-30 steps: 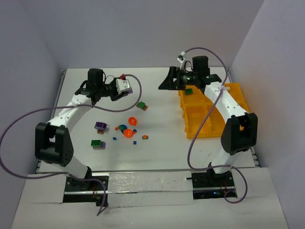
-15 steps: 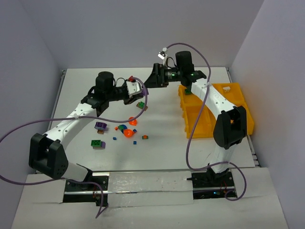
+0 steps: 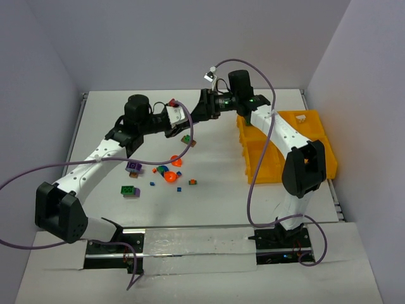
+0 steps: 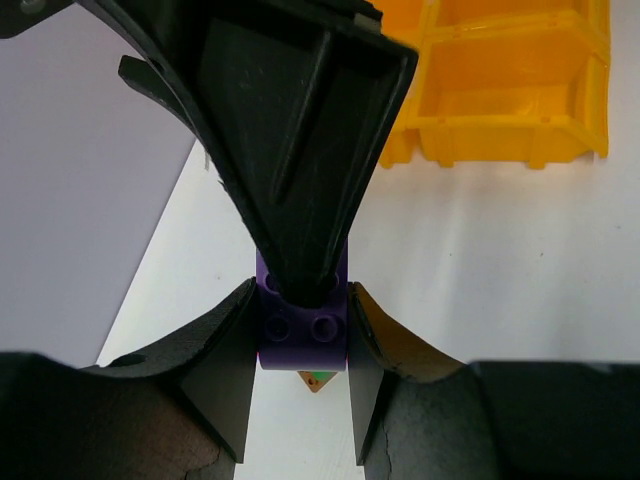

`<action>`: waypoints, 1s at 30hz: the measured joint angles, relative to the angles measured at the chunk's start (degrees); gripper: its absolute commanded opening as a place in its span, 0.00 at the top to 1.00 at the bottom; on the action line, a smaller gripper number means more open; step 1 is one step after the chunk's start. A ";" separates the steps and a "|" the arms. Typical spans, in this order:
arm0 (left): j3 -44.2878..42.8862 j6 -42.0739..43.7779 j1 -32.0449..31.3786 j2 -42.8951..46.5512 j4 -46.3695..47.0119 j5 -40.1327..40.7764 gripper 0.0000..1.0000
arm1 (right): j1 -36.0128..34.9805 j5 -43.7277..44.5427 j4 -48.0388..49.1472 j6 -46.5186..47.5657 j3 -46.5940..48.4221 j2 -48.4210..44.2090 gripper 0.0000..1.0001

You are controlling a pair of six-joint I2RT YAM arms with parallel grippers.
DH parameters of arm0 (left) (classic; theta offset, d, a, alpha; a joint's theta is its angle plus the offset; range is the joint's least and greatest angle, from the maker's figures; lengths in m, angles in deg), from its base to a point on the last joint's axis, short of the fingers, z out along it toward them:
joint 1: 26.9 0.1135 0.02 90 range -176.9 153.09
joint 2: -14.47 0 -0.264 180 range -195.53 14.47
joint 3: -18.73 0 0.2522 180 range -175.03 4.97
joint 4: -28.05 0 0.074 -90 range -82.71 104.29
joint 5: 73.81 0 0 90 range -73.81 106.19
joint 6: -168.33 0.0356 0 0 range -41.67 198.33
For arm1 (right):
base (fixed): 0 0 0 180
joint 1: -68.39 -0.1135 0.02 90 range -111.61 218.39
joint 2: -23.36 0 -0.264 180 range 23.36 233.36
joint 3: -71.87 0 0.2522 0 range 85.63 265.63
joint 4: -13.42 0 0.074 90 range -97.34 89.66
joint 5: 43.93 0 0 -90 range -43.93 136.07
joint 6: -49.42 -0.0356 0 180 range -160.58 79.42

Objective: Sort the legos into containers by color

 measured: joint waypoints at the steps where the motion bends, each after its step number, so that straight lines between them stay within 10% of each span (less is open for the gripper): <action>1: 0.01 -0.10 -0.05 0.01 0.16 0.18 0.95 | -0.04 -0.31 -0.01 0.05 -0.05 0.00 0.47; 6: 0.32 -0.32 -0.25 0.01 -0.17 1.30 0.74 | -0.51 -1.75 0.31 -0.29 -0.04 -0.09 0.92; 8: 0.34 -0.21 -0.37 0.01 -0.15 1.74 0.29 | -0.51 -2.05 0.40 -1.36 -0.04 -0.09 1.00; 11: 0.34 -1.23 -0.62 0.10 0.45 2.39 0.01 | 0.05 -1.81 0.12 -0.36 -0.04 -0.17 1.00; 30: 0.76 -13.52 6.79 2.42 -2.30 11.45 0.01 | 36.42 32.67 -16.35 26.20 -0.66 -4.18 1.00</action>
